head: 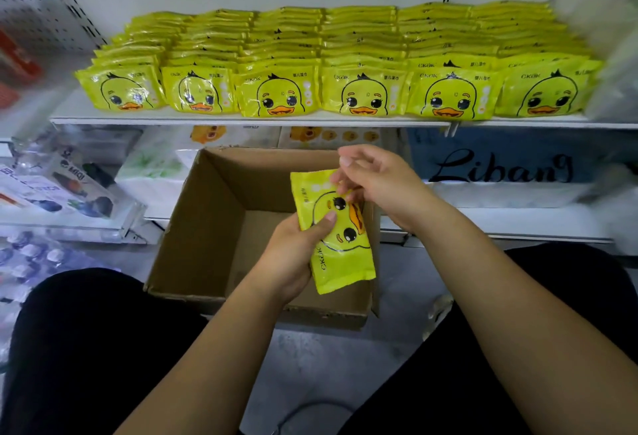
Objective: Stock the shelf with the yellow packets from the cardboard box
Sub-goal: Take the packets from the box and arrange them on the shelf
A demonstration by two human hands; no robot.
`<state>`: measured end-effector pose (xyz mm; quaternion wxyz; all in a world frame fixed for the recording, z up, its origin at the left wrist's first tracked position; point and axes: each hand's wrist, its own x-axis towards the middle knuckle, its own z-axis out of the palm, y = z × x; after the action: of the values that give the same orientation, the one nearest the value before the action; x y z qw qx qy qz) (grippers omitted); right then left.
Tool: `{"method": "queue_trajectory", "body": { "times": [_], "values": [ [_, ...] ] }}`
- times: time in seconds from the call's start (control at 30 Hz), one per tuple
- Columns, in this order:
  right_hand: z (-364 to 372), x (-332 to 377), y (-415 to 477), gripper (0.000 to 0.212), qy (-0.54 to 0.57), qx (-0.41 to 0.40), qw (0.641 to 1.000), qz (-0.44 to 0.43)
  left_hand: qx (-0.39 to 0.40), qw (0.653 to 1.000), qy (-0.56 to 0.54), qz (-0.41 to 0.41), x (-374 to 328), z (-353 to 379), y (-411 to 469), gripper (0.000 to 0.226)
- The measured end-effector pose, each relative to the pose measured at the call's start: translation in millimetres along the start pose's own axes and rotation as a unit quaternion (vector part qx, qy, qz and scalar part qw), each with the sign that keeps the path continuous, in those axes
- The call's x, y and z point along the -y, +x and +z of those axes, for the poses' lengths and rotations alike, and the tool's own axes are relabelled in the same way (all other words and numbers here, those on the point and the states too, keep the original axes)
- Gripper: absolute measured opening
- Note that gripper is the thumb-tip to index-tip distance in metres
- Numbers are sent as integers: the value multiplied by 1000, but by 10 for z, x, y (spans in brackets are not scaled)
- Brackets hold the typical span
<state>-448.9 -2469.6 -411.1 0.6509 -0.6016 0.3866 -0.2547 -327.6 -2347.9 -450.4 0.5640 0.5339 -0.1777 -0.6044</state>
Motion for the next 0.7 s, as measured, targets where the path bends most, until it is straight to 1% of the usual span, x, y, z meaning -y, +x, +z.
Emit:
{"method": "queue_trajectory", "body": {
  "times": [0.03, 0.07, 0.1, 0.13, 0.2, 0.23, 0.27, 0.3, 0.37, 0.43, 0.5, 0.57, 0.63, 0.67, 0.7],
  "values": [
    [-40, -38, 20, 27, -45, -41, 998, 0, -1, 999, -43, -8, -32, -32, 4, 34],
    [-83, -53, 19, 29, -86, -64, 994, 10, 2, 997, -80, -8, -74, -62, 10, 37],
    [-129, -64, 3, 33, -113, -64, 991, 27, 4, 994, -111, -1, -110, -94, 29, 40],
    [-156, -74, -20, 38, -117, -40, 991, 48, 4, 991, -137, 10, -148, -113, 49, 44],
    [-146, -93, -84, 46, -81, 44, 992, 90, -7, 984, -178, 22, -206, -133, 76, 53],
    [-120, -108, -109, 50, -64, 81, 990, 100, -9, 983, -184, 21, -222, -128, 78, 57],
    [-94, -127, -123, 52, -53, 100, 988, 101, -9, 983, -181, 18, -234, -117, 73, 60],
    [-76, -152, -124, 50, -48, 101, 989, 92, -5, 984, -177, 16, -246, -110, 69, 61],
    [-98, -188, -93, 41, -60, 76, 993, 63, -10, 984, -176, 18, -280, -134, 62, 58],
    [-185, -188, -61, 33, -86, 48, 994, 36, -11, 986, -160, 35, -335, -217, 79, 52],
    [-292, -154, -52, 31, -105, 26, 994, 18, -10, 992, -114, 51, -414, -272, 103, 45],
    [-347, -104, -63, 31, -120, 30, 992, 17, -57, 994, -66, 59, -490, -271, 115, 40],
    [-304, -28, -106, 40, -143, 63, 987, 34, -87, 992, -22, 89, -565, -220, 111, 50],
    [-267, 6, -128, 48, -152, 78, 984, 45, -86, 991, 11, 107, -613, -179, 103, 55],
    [-223, 29, -153, 56, -146, 90, 984, 53, -82, 988, 48, 122, -665, -148, 104, 56]
  ]
}}
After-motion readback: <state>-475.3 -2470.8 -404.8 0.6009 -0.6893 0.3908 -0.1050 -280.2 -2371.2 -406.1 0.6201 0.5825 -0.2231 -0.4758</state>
